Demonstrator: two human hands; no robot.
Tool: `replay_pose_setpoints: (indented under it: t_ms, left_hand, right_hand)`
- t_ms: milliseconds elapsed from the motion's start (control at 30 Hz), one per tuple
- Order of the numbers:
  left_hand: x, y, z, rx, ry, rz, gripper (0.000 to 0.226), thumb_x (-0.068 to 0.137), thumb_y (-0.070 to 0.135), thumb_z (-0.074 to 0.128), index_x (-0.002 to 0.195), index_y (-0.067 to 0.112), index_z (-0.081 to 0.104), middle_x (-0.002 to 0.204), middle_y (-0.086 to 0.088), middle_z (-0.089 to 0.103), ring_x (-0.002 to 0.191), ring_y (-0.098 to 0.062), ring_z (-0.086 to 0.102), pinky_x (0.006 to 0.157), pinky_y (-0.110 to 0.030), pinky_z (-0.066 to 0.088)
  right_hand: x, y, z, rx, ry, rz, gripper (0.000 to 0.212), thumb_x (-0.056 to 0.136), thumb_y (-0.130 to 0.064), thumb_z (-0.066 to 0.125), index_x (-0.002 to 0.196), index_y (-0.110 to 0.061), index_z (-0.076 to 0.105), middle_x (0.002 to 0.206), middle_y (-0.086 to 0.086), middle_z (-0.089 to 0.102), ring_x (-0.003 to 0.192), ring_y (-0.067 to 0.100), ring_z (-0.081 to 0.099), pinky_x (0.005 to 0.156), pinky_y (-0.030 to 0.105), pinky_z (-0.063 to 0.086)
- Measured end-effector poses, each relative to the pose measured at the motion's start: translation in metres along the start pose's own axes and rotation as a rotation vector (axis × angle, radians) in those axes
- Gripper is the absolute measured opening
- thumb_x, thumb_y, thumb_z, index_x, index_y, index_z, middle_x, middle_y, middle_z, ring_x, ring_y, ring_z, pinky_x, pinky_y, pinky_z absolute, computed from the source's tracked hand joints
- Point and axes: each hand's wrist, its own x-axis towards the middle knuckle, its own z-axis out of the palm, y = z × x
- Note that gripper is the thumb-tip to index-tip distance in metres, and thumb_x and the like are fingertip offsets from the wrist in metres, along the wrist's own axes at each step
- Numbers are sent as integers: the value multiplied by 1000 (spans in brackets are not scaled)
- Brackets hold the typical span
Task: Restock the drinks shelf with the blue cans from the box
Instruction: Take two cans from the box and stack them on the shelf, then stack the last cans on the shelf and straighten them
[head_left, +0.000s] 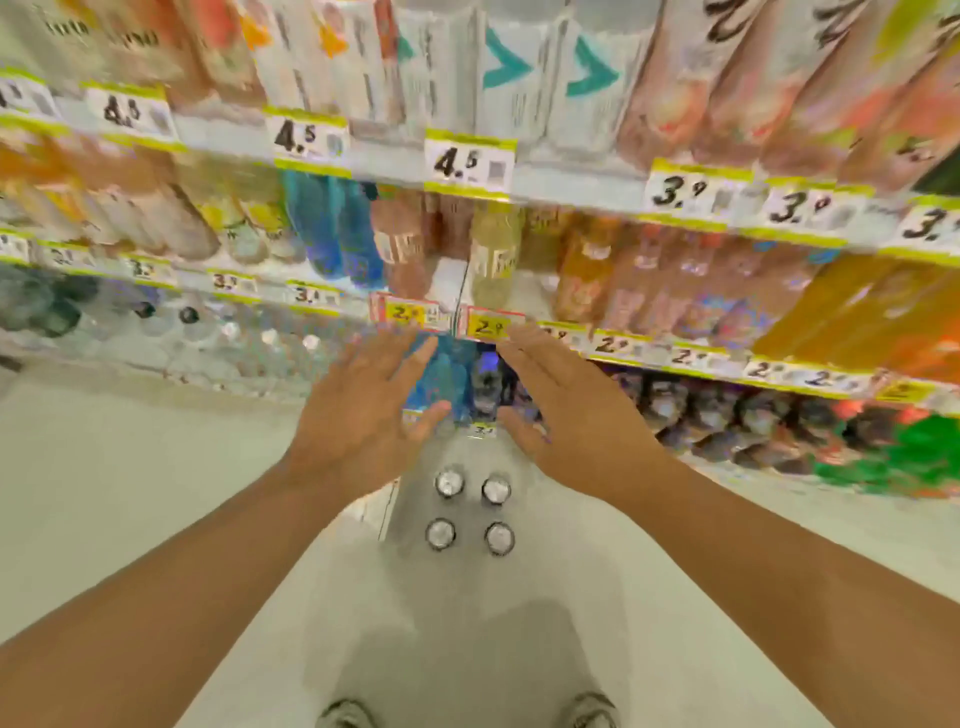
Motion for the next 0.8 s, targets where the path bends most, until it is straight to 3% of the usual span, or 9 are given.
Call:
replay_pose_setpoints:
  t_ms: [200,400,567,700,800]
  left_hand:
    - [-14,-21,183,-4,4,-9,76,95,60,34,151,12,46,159,-12,40,150,-29,33,120,-51,29]
    - [-26,-30,336,-43,-12,49,75,94,61,37,150,12,47,160,-13,40,150,-29,32,121,-51,27]
    - [-35,-39,428,-38,-88,59,81,93,65,34,152,11,44,161,-15,37,151,-32,31,120,-53,28]
    - [-43,-44,474,0,-193,50,85,89,70,32,155,18,39,164,-9,32,154,-27,23,123,-47,12]
    - [-50,-46,487,-48,-262,-15,86,88,71,30,159,22,30,168,-4,23,156,-23,13,125,-44,4]
  right_hand:
    - [-33,28,183,21,-30,38,64,97,-43,45,150,-8,41,158,6,36,147,20,32,117,26,20]
    - [-66,61,334,12,-57,86,64,95,-42,58,148,-9,45,157,7,39,144,22,36,116,33,32]
    - [-82,80,412,16,-73,121,65,93,-42,57,148,-8,44,156,9,40,144,25,37,114,32,31]
    - [-95,87,449,19,-139,167,67,91,-41,62,147,-10,45,155,9,41,142,26,39,110,37,39]
    - [-104,91,458,48,-238,225,73,94,-48,56,155,-17,31,162,3,28,149,20,26,117,34,29]
